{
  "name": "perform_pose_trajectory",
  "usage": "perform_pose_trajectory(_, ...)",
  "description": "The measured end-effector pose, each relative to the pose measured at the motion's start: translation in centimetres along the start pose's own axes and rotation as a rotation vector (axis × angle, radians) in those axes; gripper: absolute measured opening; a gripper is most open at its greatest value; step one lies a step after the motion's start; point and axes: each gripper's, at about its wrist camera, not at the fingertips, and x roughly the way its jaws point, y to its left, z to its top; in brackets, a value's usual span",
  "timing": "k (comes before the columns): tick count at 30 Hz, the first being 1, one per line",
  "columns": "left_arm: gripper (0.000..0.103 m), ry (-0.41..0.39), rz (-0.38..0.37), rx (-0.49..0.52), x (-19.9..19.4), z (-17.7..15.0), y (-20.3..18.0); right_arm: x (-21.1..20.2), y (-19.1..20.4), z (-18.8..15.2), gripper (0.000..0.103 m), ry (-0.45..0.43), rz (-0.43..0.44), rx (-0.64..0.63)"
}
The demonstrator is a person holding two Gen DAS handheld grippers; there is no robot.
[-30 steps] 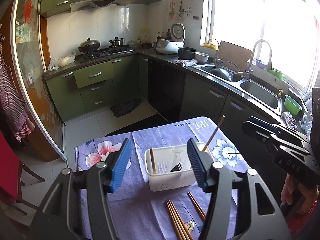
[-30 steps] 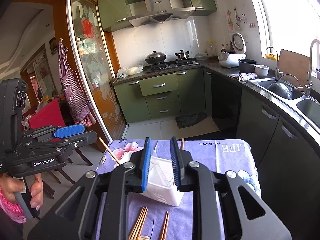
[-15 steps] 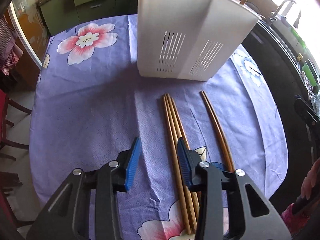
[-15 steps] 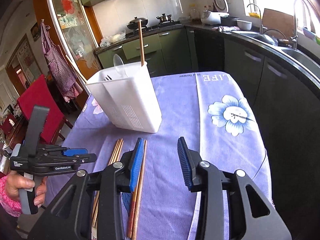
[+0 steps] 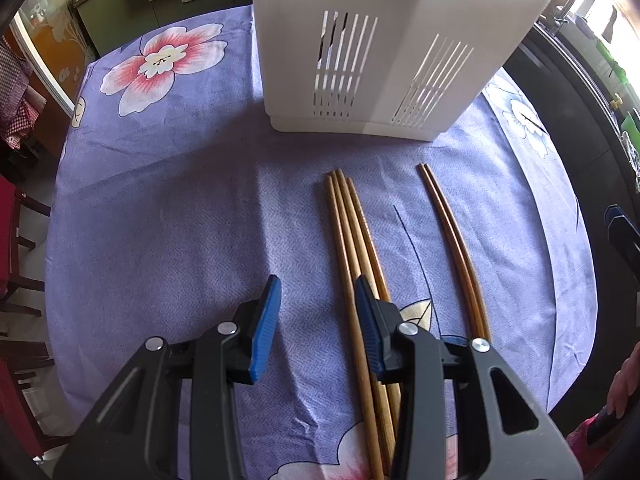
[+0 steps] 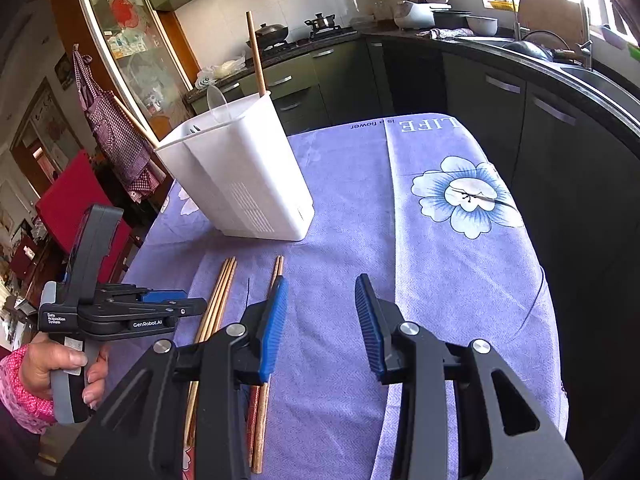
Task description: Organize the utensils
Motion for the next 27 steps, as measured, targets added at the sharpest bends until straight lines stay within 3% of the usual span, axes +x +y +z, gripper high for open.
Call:
perform_pose_trajectory(9, 0.036, 0.006, 0.019, 0.004, 0.4, 0.3, -0.8, 0.3, 0.1, 0.0, 0.036, 0.009, 0.011, -0.001)
perform_pose_trajectory(15, 0.015, 0.017, 0.049, 0.013, 1.1, 0.4, -1.3, 0.8, 0.7, 0.0, 0.036, 0.017, 0.022, -0.012)
perform_pose_trajectory(21, 0.015, 0.002, 0.071, -0.002, 1.0, 0.2, -1.0, 1.6, 1.4, 0.2, 0.036, 0.033, 0.024, -0.029)
perform_pose_trajectory(27, 0.011, -0.012, 0.073, 0.040, 0.9, 0.0, -1.5, 6.2, 3.3, -0.1, 0.036, 0.172, 0.021, -0.101)
